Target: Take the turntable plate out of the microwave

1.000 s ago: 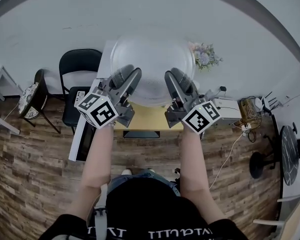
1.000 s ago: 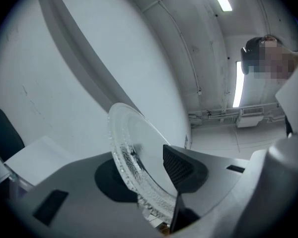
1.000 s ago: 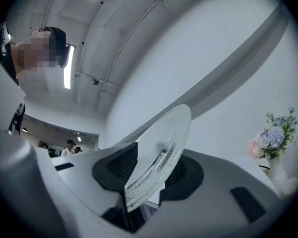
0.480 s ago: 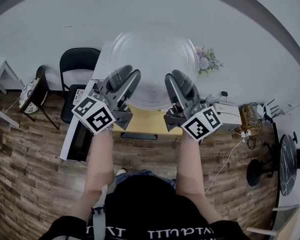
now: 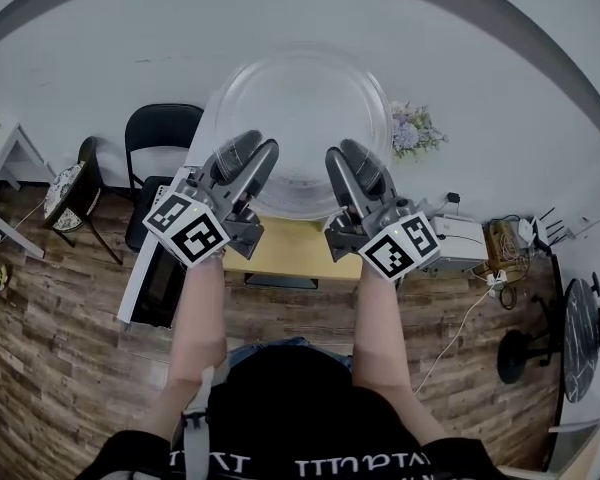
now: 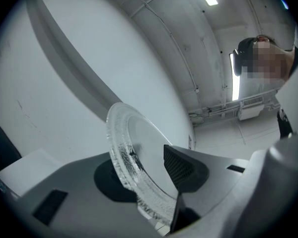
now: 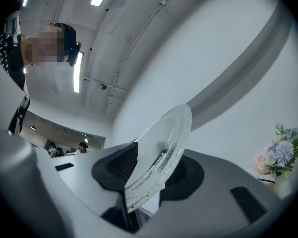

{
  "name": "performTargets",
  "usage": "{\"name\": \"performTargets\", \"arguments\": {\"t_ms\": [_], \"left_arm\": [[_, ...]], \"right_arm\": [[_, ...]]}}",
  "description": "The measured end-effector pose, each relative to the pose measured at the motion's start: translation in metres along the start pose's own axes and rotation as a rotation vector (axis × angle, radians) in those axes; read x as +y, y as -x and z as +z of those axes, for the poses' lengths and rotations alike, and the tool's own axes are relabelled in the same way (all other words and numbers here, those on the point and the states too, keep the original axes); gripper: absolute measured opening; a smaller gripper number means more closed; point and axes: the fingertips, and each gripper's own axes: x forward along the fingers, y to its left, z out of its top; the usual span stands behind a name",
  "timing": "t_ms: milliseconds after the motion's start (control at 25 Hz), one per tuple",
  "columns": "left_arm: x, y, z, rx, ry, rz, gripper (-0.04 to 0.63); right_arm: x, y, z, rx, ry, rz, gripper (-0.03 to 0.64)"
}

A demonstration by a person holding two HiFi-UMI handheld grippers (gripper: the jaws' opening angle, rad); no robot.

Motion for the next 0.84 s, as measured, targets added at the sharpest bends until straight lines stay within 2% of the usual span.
{"name": "performTargets", "arguments": {"t_ms": [840], "left_arm": [[-0.0054, -0.0016, 0.0039, -0.004, -0.012, -0.002, 0.152]], "right_arm": [[0.0005, 0.0008, 0.0046, -0.015, -0.004, 0.013, 0.141]]}}
